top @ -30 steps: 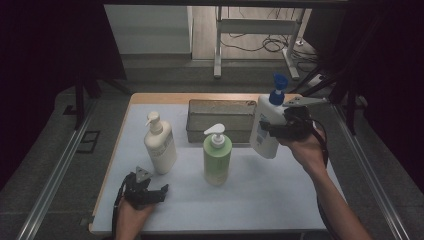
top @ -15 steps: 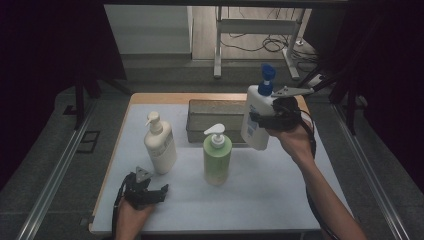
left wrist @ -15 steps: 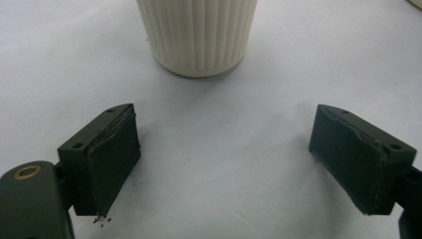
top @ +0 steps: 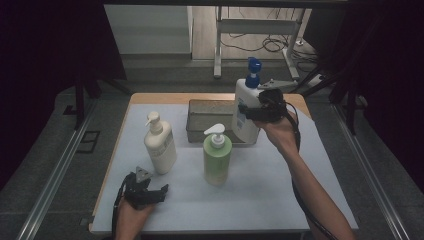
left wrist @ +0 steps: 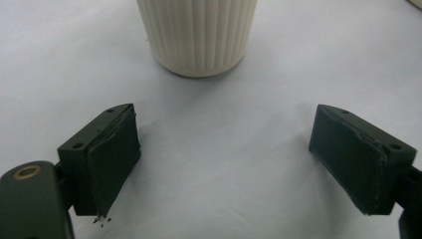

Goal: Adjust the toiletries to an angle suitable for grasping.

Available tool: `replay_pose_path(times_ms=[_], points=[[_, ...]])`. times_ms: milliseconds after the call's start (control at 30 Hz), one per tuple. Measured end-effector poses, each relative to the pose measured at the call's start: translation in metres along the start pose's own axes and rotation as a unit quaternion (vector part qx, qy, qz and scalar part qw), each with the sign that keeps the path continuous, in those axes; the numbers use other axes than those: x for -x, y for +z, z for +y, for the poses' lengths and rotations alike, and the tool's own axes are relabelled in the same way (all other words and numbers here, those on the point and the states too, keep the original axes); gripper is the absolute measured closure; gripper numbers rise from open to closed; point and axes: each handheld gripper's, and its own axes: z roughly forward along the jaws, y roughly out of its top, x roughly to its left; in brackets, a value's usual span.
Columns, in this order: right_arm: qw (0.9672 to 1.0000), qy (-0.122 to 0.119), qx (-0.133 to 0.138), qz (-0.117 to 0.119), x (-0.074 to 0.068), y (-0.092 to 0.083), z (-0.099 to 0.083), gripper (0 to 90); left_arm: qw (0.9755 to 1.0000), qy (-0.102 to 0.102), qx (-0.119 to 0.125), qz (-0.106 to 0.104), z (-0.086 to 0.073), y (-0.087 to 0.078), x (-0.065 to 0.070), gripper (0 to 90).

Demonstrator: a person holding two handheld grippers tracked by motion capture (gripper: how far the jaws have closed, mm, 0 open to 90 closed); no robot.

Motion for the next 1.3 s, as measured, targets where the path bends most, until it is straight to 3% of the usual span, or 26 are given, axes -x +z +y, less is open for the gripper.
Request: replay_pose_path(times_ms=[800,1300], points=[[0.9998,0.007,0.012,-0.014,-0.009,0.055,0.026,39.9,1.0,0.0,0.0,0.0,0.0,0.0,0.0,12.1],[0.9994,0.015,0.019,-0.024,-0.009,0.083,0.033,39.9,1.0,-0.002,0.0,0.0,0.0,0.0,0.0,12.1]])
